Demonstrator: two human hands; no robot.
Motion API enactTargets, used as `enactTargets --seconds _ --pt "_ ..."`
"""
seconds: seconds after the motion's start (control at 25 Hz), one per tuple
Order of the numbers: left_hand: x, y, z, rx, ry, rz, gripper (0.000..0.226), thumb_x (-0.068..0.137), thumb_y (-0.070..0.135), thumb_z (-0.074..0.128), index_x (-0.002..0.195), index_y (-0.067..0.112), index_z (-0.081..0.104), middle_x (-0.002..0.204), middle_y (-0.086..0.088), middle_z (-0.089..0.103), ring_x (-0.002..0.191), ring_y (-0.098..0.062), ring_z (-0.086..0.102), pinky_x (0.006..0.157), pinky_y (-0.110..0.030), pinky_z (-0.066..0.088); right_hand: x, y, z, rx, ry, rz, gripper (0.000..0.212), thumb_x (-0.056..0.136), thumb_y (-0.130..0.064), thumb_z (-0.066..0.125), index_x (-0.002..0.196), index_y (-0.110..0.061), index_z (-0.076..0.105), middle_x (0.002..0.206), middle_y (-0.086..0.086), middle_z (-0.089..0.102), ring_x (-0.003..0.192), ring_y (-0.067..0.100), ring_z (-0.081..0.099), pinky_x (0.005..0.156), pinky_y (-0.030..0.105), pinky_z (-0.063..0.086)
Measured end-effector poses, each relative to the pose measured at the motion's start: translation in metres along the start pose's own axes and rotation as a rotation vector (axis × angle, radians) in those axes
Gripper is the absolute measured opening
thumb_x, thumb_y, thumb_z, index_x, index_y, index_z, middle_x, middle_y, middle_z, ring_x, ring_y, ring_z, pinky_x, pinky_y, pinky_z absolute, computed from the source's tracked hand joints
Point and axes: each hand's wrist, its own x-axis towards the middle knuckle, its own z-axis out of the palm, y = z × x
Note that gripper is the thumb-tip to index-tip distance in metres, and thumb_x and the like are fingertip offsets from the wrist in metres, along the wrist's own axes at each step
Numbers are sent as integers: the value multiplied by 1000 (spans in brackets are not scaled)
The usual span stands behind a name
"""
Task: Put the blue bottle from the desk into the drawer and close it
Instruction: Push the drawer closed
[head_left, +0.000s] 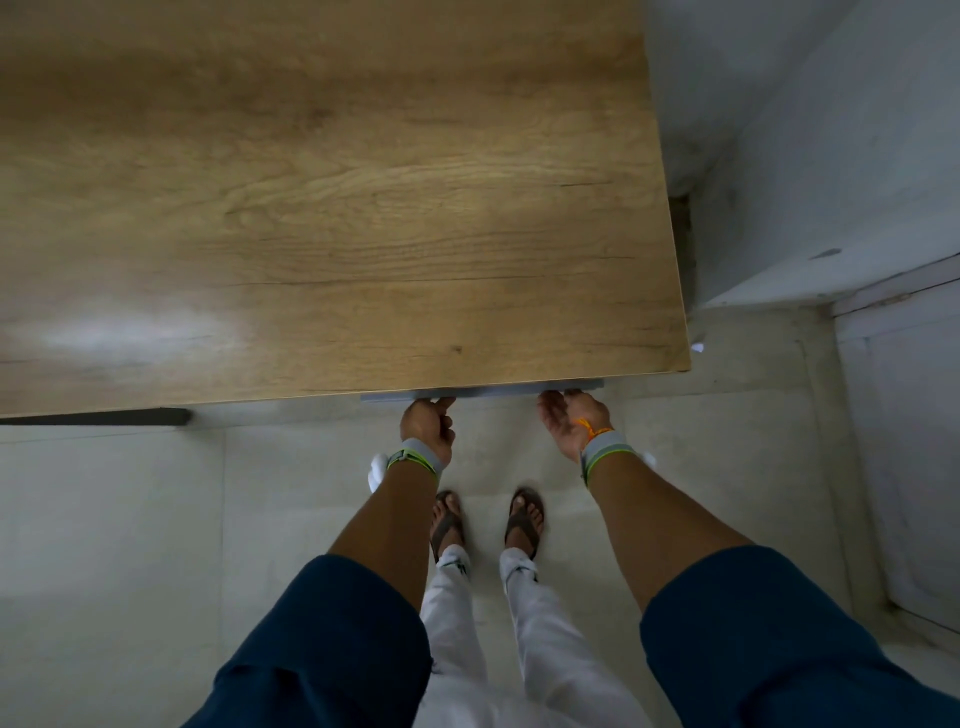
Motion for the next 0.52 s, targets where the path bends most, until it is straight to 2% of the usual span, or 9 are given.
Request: enactTargets --seconds 0.08,0.12,0.16,0.24,0.32,0.4,0.44,0.48,0.52 --pt "-2 0 2 -35 -16 6 30 99 11 31 114 26 52 101 -1 66 54 -9 33 39 -15 28 1 -1 5 61 -34 -34 30 102 -1 23 91 -6 51 104 21 54 80 29 57 95 38 48" --pt "-4 2 4 -48 -33 11 28 99 10 32 106 26 54 98 0 66 54 -9 34 41 -15 29 -3 -2 9 82 -43 -59 28 101 2 24 99 -7 51 104 20 54 84 30 56 100 42 43" --pt "-4 5 6 -59 -37 23 27 98 7 35 95 24 56 92 0 64 55 -9 35 42 -15 31 -5 -3 14 100 -41 -87 27 99 4 29 101 -9 52 97 18 57 83 29 56 99 44 44" --pt "-5 7 6 -79 -26 29 27 95 3 39 83 21 54 86 0 60 56 -11 39 48 -19 34 -9 -6 18 96 -52 -128 29 96 8 36 91 -11 57 82 14 57 71 26 56 85 43 51" --pt "-9 6 7 -10 -37 60 31 97 2 32 96 23 55 97 1 61 60 -12 47 56 -21 37 -11 -9 15 -11 -85 -118 37 96 10 29 83 -13 55 80 12 57 68 23 56 72 39 55" --pt "-20 6 9 186 -45 74 30 99 6 28 110 22 51 110 -1 62 64 -16 55 54 -24 37 -19 -13 9 -318 -74 -122 34 98 5 27 83 -13 53 82 12 57 61 20 57 68 37 54" --pt "-30 7 10 345 -47 81 25 100 7 30 108 17 51 114 -5 62 63 -17 56 52 -24 35 -31 -17 8 -540 -81 -127 28 98 1 31 86 -12 53 83 13 57 56 19 58 62 33 54" --pt "-38 8 11 558 -66 87 21 100 9 33 103 11 53 118 -9 64 61 -19 56 51 -25 33 -38 -19 9 -820 -100 -121 19 96 -3 37 90 -11 54 84 15 59 53 19 60 58 31 55" --pt "-47 8 10 817 -79 82 21 100 11 36 102 6 56 120 -13 66 61 -21 57 53 -26 35 -49 -22 9 -1145 -123 -125 15 92 -6 44 86 -7 57 89 17 65 56 21 62 61 32 56"
